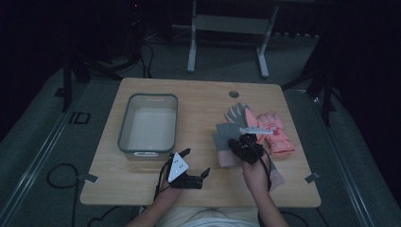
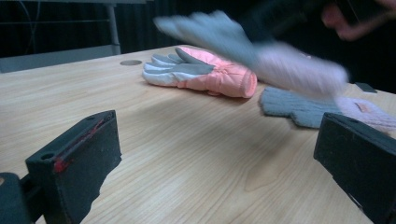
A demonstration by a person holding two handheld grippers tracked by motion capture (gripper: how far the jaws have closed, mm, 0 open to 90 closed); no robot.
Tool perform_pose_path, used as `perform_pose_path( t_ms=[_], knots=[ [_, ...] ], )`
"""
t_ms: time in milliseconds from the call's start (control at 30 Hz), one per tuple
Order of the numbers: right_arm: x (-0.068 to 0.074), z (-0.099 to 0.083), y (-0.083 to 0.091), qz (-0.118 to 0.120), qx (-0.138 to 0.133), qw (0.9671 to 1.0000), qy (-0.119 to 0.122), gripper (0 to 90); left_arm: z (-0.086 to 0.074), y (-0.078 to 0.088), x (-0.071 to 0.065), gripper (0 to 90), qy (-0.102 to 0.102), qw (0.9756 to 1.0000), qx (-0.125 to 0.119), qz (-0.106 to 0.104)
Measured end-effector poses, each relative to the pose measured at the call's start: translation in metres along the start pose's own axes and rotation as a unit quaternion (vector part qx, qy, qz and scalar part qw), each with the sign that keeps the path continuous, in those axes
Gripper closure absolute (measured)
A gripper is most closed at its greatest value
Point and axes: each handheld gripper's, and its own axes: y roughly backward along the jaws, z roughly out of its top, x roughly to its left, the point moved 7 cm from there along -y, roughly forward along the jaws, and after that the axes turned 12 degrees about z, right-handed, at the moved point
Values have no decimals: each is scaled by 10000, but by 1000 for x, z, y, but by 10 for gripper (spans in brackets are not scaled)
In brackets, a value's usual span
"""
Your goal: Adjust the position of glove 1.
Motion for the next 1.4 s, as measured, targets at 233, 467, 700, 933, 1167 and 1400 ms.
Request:
perform_pose_path(
  t_ms=[233, 467, 700, 933, 1167, 1400],
  knots=[
    [7, -39, -20, 168, 339, 9988, -324, 861, 0, 0, 1, 0, -9, 10000, -29, 75],
    [3, -47, -36, 35, 319, 9980, -547, 861, 0, 1, -1, 0, -20, 10000, -44, 22],
    [9, -48, -56, -14, 435, 9981, -440, 859, 0, 0, -2, 0, -48, 10000, -45, 6],
    [6, -56, -71, -37, 540, 9974, -478, 835, 0, 1, -3, 0, -75, 10000, -59, -23],
    [6, -54, -73, 38, 518, 9971, -565, 807, 0, 0, -2, 0, -35, 10000, -47, -36],
    [0, -19, -48, 381, 43, 9991, -193, 650, 0, 0, -3, 0, -8, 10000, -41, -71]
  ],
)
